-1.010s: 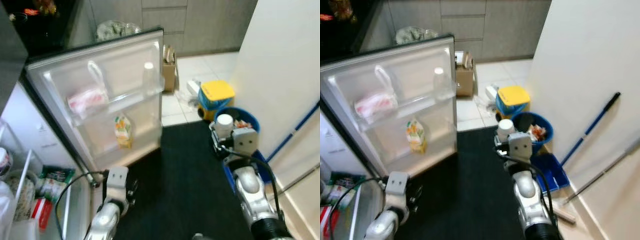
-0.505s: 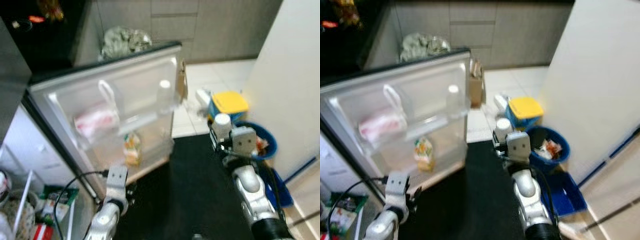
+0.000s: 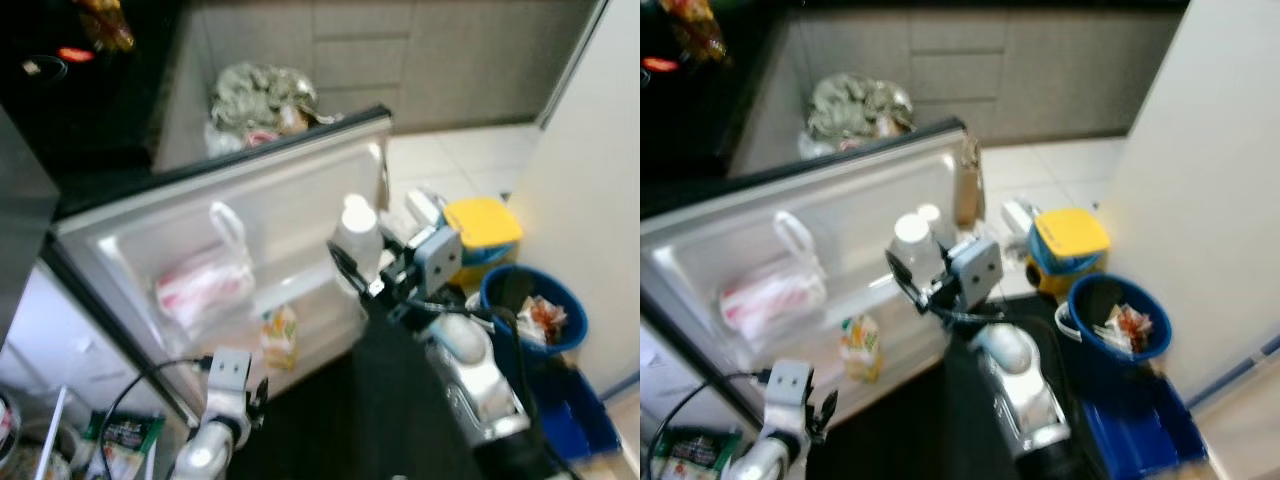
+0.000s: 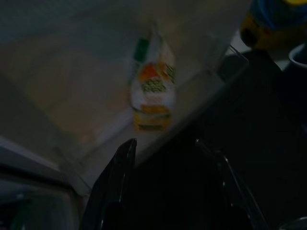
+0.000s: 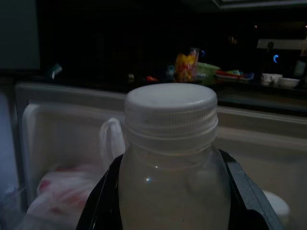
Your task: Restocking fridge
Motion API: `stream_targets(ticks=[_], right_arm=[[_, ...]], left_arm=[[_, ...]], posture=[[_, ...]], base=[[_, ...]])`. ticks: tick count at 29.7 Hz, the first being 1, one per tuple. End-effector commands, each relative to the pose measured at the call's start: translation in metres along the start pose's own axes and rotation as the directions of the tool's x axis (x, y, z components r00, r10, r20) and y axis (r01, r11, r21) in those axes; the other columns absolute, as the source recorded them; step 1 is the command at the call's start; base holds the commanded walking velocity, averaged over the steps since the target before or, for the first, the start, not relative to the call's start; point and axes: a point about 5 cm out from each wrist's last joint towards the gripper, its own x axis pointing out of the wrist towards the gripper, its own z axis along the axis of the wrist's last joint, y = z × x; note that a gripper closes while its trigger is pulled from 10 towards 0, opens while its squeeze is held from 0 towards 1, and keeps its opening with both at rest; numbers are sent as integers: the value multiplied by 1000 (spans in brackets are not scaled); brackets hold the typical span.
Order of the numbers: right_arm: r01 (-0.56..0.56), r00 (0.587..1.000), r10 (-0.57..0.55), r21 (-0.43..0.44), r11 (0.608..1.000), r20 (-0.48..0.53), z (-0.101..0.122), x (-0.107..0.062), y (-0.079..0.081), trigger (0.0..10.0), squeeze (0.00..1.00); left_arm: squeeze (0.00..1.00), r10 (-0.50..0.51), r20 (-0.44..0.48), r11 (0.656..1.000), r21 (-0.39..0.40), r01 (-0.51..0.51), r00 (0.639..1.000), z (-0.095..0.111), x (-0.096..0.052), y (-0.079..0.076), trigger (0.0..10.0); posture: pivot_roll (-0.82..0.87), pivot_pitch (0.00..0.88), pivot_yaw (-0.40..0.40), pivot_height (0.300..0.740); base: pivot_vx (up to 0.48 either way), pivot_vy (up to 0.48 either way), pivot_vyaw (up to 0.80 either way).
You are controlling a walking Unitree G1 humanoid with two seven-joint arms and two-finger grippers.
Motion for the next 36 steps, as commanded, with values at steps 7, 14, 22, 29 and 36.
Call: stream_targets(ticks=[7, 14, 22, 29, 36], right_arm=[[-3, 999, 2, 37, 999, 33, 15, 7, -6, 10000, 0], [57, 998, -57, 45, 997, -4, 11, 9, -13, 10000, 0], [112, 993, -111, 38, 993, -23, 10, 10, -18, 10000, 0], [122, 992, -121, 44, 992, -26, 11, 10, -19, 10000, 0], [120, 993, -119, 65, 991, -26, 11, 10, -19, 10000, 0]], left_arm=[[0, 2, -17, 1000, 21, -1, 1000, -3, -1, 0, 10000], [0, 7, -19, 1000, 26, -6, 1000, -3, -1, -2, 10000], [0, 1, -21, 999, 33, -1, 1000, -3, -1, -3, 10000], [0, -2, -20, 999, 35, 2, 1000, -2, -1, -4, 10000], [0, -3, -19, 999, 31, 4, 1000, -2, -1, -5, 10000]], posture=[[11, 0, -4, 740], [10, 0, -4, 740], [10, 0, -1, 740], [8, 0, 1, 740], [9, 0, -1, 740]], base=[[281, 0, 0], [290, 0, 0], [281, -142, 336], [191, -339, 500], [0, -349, 293]])
